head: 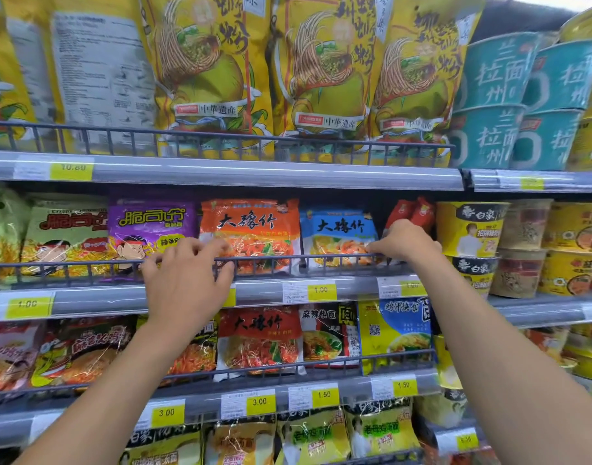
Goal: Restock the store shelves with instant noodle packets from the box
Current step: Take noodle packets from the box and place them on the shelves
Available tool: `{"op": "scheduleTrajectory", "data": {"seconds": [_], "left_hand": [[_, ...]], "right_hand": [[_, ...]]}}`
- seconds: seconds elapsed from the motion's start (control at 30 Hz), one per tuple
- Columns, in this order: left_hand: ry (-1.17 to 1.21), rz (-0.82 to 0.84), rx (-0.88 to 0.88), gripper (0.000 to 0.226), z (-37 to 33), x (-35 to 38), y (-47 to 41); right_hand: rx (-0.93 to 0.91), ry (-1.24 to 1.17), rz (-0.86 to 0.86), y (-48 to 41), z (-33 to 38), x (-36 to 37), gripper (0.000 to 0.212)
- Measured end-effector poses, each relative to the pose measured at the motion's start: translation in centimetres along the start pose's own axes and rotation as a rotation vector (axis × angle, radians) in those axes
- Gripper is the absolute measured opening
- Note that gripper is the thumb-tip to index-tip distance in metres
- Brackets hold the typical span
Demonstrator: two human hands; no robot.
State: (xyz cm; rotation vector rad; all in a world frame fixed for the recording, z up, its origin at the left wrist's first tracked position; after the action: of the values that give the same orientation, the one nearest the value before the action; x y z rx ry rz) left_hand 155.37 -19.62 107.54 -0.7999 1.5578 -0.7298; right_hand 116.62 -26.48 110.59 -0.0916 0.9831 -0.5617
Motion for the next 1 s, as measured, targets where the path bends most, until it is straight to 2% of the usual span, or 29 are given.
{"op": "scheduleTrajectory", "data": {"seconds": [0.13,0.23,0.3,0.4,0.43,0.6,0.8,1.0], "left_hand": [[-0.080,0.042,0.020,0.048,-0.2,0.7,0.3],[-0.055,0.068,0.021,0.051,0.1,0.7,0.4],[-0.035,0.074,0.015,0.048,0.3,0.5,0.3],[-0.036,0.074,0.016,0.040,0.4,0.3,0.3],[-0.031,0.078,0.014,0.038,0.4,0.3,0.3],[0.036,0.092,0.010,0.036,-0.2,0.4,-0.1],[0.081,0.141,0.106,0.039,-1.6,0.9,-0.4],[0.038,0.127,0.160,0.050,-1.4,1.2,0.7]], "right_hand": [[-0.037,-0.005,0.140,-0.7,0.9,1.0,0.045],[-0.098,-0.038,0.170,-0.2,1.6,1.0,0.048],[-0.130,-0.089,0.149,0.1,1.9,0.9,0.041],[-0.178,-0.157,0.099,0.2,2.0,0.8,0.015],[-0.196,-0.179,0.094,0.2,2.0,0.8,0.013],[-0.254,-0.225,0.019,0.4,1.7,0.3,0.020],[-0.244,-0.205,0.133,0.6,2.3,0.3,0.011],[-0.255,-0.177,0.110,1.3,1.8,0.0,0.030]]}}
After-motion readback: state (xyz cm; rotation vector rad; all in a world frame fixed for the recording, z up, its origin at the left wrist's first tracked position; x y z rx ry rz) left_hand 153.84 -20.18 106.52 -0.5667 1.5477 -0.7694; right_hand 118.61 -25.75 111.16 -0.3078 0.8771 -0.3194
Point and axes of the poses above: each hand's wrist, its own y-axis away from the middle knuckle, its own x-axis out of the palm, z = x × y, the point moved 9 cm from there along -y, towards the middle knuckle, and after that the axes turned 6 degrees about -y, right-handed, at the moved point
